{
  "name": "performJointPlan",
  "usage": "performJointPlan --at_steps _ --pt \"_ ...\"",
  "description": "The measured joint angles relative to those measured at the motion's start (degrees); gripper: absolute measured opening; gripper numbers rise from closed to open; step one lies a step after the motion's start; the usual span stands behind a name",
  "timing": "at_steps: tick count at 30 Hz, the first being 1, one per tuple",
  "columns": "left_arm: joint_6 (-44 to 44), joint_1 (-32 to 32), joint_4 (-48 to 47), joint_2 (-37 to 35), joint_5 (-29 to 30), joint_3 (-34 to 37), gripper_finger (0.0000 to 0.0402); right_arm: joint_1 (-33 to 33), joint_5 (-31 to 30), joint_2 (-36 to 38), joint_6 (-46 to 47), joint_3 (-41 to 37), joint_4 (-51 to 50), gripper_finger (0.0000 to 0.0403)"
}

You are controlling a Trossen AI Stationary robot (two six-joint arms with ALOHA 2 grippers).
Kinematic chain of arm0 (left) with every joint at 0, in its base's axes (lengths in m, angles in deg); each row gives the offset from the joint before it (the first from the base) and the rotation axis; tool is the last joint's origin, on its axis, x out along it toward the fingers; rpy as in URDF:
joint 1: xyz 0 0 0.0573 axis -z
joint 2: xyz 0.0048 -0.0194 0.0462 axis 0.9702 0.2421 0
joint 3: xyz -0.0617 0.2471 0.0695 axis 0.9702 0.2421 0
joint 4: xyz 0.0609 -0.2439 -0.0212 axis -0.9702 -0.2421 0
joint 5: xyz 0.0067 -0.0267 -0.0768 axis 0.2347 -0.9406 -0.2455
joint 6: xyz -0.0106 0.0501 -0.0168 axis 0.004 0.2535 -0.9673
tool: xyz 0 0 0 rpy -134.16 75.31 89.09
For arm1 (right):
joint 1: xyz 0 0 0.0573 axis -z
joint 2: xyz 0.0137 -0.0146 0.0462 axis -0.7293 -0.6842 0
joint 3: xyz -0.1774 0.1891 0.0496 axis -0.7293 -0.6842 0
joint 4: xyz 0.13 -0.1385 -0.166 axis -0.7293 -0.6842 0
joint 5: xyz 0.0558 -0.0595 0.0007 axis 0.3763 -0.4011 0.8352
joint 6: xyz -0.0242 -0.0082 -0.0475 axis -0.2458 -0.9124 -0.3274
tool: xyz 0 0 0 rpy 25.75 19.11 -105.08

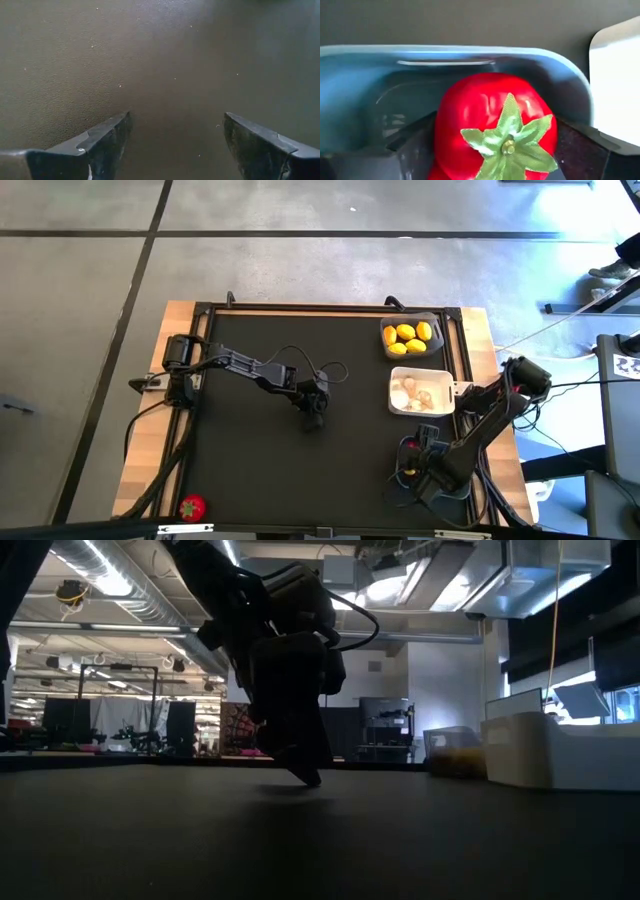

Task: Sort produce into baskets
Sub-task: Put the tomato into the the blue bin

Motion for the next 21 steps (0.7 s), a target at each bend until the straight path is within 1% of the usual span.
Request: performJointPlan --at_steps 6,9,12,15,18,21 --pt "0.0 0.0 0.18 0.0 0.0 0.0 0.0318 0.0 0.55 -0.52 0.23 -0.02 0.22 0.038" --pt "0.0 0.0 0.46 0.0 0.0 0.0 0.0318 0.0 1.3 -0.37 0.17 -0.02 0.2 0.0395" --pt "0.11 0.0 0.7 0.0 -0.01 0.0 0.0318 0.0 3.26 -0.35 -0.77 1.01 -1.27 0.0397" --pt "0.2 0.0 0.79 0.0 -0.02 0.0 0.0318 0.0 3.74 -0.35 -1.7 4.01 -3.83 0.0393" --pt "0.42 0.0 0.84 0.0 -0.04 0.0 0.0318 0.0 2.59 -0.35 -2.91 8.18 -8.04 0.0391" --pt "1.07 0.0 0.59 -0.28 -0.06 0.0 0.0318 0.0 0.06 -0.34 -3.43 12.4 -12.13 0.039"
